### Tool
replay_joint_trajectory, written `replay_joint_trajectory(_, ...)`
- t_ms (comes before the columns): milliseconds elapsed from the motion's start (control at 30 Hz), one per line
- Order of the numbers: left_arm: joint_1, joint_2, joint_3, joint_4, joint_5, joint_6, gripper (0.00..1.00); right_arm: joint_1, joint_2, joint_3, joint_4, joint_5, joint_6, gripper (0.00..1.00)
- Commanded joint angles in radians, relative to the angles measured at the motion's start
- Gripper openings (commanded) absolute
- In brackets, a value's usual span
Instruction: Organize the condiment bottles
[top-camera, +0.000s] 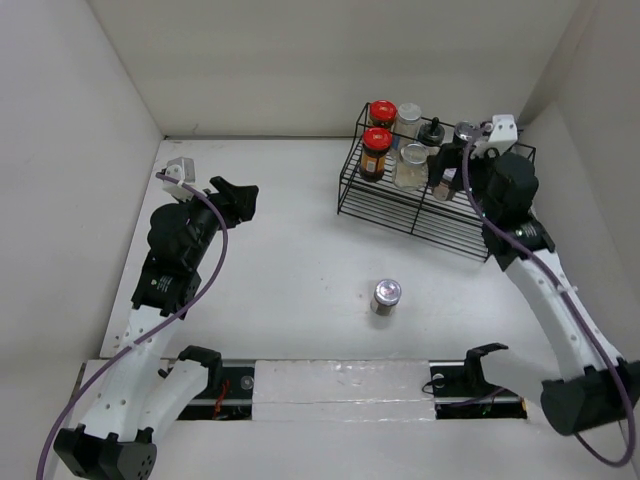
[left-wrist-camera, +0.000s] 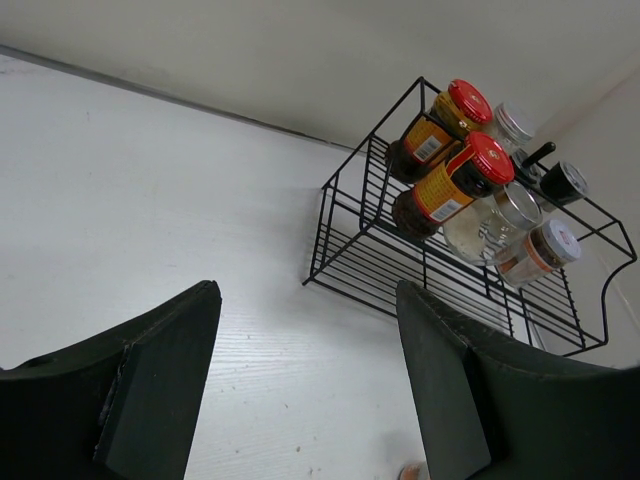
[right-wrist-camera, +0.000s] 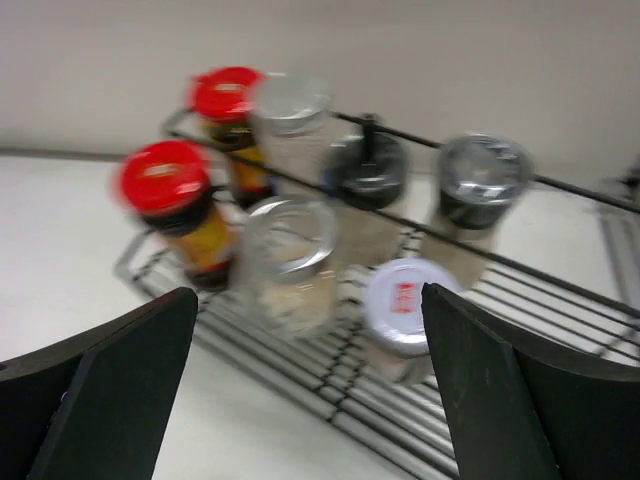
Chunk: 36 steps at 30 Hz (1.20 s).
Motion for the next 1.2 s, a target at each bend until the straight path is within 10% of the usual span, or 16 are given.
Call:
replay_joint_trajectory(0,-0.002,-0.015,0.03,0.034,0.003,0.003,0.67,0.118,-0.113,-0.109,0.037,-0.033,0.038,1.0)
replay_joint_trajectory(333,-0.002,-0.006,0.03,0.044,0.026,0.003,0.67,0.442,-0.154,-0.237,-0.431,-0.034,0.029,1.0)
replay_joint_trajectory(833,-0.002,-0.015,0.03,0.044,0.032,0.003,0.67,0.581,-0.042,-0.343,-0.422,-0.132,0.098,1.0)
replay_joint_trajectory(1167,-0.002,-0.026,0.03,0.044,0.023,0.003,0.67,0.581,0.013,-0.343,-0.387,0.015,0.141,0.63)
